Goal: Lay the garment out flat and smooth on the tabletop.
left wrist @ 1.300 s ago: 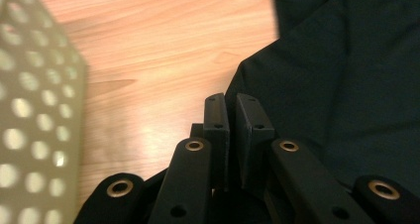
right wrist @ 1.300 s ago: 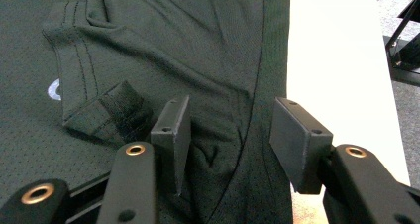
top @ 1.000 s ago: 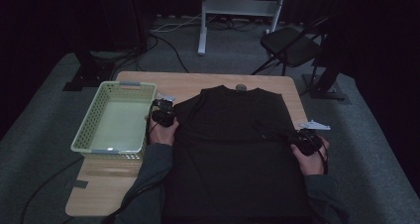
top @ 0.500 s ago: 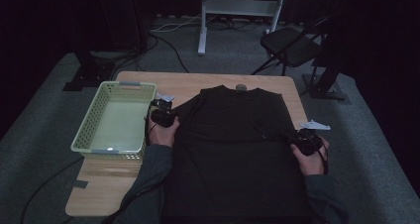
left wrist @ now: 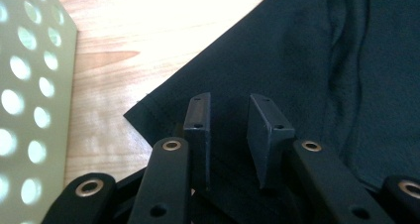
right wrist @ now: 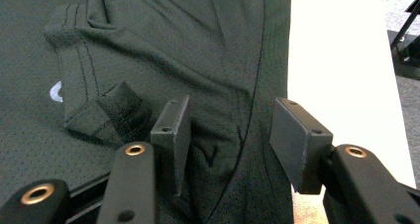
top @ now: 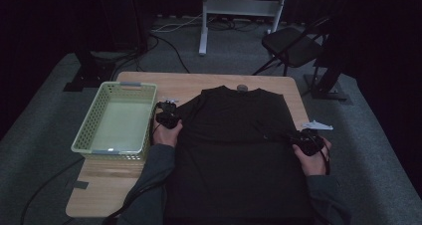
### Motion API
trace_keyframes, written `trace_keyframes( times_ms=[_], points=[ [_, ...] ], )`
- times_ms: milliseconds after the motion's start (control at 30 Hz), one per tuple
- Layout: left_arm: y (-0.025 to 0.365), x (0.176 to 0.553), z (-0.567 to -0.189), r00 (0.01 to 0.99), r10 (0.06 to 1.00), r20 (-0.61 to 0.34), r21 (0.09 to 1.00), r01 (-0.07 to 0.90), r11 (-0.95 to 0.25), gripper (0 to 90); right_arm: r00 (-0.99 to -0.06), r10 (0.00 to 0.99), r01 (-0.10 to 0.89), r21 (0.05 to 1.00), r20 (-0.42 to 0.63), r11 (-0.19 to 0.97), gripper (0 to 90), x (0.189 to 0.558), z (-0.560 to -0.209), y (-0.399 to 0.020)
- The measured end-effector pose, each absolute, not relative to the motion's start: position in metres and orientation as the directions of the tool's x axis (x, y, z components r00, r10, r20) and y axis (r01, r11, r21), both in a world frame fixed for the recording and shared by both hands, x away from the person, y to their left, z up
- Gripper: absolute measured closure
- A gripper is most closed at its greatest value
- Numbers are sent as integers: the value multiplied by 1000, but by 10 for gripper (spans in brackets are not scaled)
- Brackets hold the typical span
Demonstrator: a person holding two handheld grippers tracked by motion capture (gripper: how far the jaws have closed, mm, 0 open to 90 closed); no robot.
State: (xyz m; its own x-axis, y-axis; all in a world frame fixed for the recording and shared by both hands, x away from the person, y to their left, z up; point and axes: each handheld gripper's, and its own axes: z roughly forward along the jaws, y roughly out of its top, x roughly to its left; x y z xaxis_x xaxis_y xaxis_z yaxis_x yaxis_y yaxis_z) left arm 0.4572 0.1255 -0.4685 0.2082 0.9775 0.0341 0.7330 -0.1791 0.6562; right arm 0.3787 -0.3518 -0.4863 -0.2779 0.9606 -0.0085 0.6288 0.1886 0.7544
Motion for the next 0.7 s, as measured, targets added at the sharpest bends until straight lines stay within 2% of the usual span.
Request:
trace_keyframes(
  times_ms=[333,700],
  points=[
    [134,468,-469,156,987,41,654,742,-144,705,-279,960,630,753,-10,191,511,377,-486,-355],
    [135,462,-470,131,987,89,660,734,-157,704,-255,967,633,754,-10,175,513,369,-486,-371]
  ],
)
